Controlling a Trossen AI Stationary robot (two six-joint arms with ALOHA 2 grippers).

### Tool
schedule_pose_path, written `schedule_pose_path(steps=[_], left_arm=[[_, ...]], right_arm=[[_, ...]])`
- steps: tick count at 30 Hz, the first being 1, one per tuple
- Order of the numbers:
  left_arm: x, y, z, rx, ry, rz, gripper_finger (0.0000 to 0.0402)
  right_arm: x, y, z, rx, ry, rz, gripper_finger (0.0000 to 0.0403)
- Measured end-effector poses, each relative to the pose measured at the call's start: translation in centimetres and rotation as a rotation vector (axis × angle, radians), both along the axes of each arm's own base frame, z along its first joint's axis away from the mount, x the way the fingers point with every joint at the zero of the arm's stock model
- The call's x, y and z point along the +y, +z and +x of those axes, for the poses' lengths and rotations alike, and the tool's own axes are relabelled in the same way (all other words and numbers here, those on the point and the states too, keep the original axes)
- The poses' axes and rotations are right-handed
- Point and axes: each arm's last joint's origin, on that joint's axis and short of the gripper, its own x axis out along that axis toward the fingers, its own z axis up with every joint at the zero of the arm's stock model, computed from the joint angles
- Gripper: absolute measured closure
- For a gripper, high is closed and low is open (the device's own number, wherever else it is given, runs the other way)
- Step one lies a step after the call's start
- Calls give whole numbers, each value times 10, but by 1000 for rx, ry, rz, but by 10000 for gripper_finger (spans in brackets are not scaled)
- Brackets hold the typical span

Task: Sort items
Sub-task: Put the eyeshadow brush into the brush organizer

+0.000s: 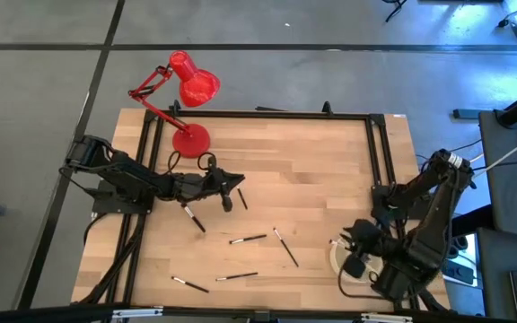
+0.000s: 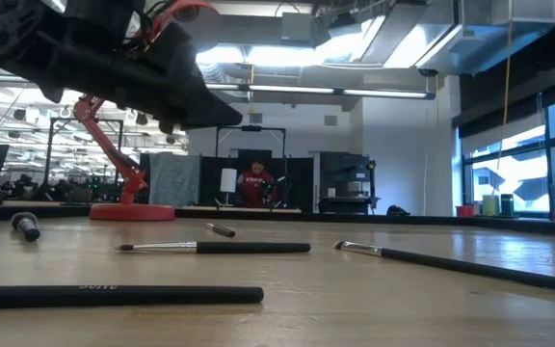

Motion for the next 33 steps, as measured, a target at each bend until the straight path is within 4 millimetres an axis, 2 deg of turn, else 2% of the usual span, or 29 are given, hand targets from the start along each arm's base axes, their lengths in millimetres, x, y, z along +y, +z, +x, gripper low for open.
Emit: schedule_pose_path(steps=[4,10,15,20,24,27,30,33], left_arm=[[5,0,0,-1,0,-7,377],[17,-2,0,9,52,-27,382],[23,-9,-1,57,78,-82,377],[23,-13,-2,92,69,-102,368],[20,-15,-3,110,35,-135,361],[20,-15,-3,110,19,-149,355],[19,-15,-2,103,9,-170,351],[19,-15,-2,102,9,-174,347]], right_arm=[[-21,4,25,-41,-84,-63,322],[-71,-13,78,22,-224,-107,335],[-96,-30,118,71,-150,-53,351],[-105,-55,148,109,-49,20,357],[-99,-99,172,185,115,157,349],[-90,-131,190,264,266,261,321],[-88,-153,197,367,337,222,281],[-89,-169,197,445,336,181,242]])
